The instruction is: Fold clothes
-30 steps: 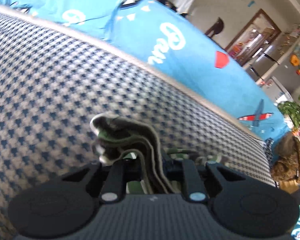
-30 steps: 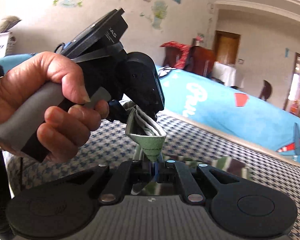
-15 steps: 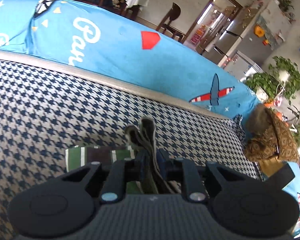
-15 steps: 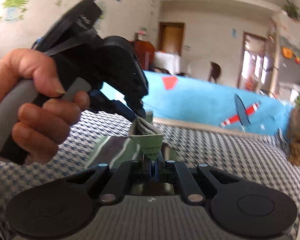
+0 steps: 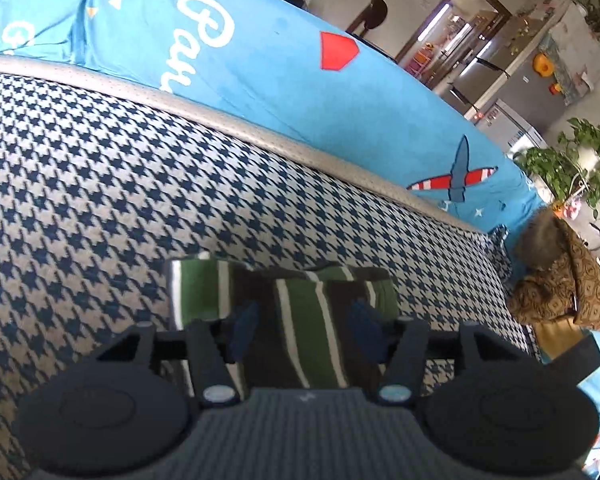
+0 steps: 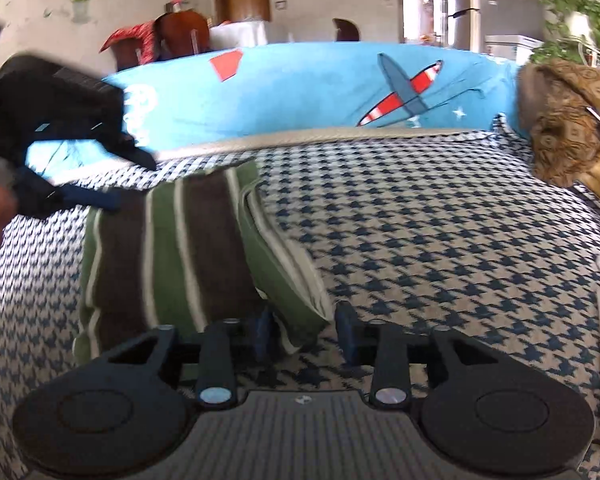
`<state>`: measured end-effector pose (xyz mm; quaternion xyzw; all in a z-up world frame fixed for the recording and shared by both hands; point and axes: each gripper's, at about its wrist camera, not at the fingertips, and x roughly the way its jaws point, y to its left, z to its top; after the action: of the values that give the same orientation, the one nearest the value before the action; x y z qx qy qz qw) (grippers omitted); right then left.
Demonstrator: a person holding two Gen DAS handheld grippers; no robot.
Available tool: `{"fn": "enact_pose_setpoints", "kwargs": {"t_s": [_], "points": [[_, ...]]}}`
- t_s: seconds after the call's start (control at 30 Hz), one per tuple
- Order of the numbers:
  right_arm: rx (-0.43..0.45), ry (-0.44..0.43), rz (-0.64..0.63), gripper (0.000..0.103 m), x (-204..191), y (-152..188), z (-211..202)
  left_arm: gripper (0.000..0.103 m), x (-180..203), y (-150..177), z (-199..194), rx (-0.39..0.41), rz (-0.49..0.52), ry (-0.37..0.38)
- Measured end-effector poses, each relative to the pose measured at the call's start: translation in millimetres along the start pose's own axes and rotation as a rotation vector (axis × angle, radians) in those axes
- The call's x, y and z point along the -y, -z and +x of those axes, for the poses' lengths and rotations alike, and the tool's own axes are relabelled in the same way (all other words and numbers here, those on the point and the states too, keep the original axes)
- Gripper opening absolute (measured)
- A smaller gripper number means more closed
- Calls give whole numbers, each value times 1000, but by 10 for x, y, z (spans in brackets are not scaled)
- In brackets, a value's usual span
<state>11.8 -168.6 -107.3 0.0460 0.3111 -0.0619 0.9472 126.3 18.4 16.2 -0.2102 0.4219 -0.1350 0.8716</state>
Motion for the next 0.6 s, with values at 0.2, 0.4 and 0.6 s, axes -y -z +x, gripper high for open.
{"fn": "enact_pose_setpoints", "kwargs": {"t_s": [0.2, 0.4, 0.6], "points": [[8, -39, 48, 36, 188, -150, -81, 66, -185, 33, -204, 15, 17, -109], [-43, -224, 57, 37, 351, -482, 166, 72, -459, 32, -311, 11, -29, -150], [-73, -278, 65, 38, 339, -664, 445, 73, -667, 42, -170, -26, -103, -101]]}}
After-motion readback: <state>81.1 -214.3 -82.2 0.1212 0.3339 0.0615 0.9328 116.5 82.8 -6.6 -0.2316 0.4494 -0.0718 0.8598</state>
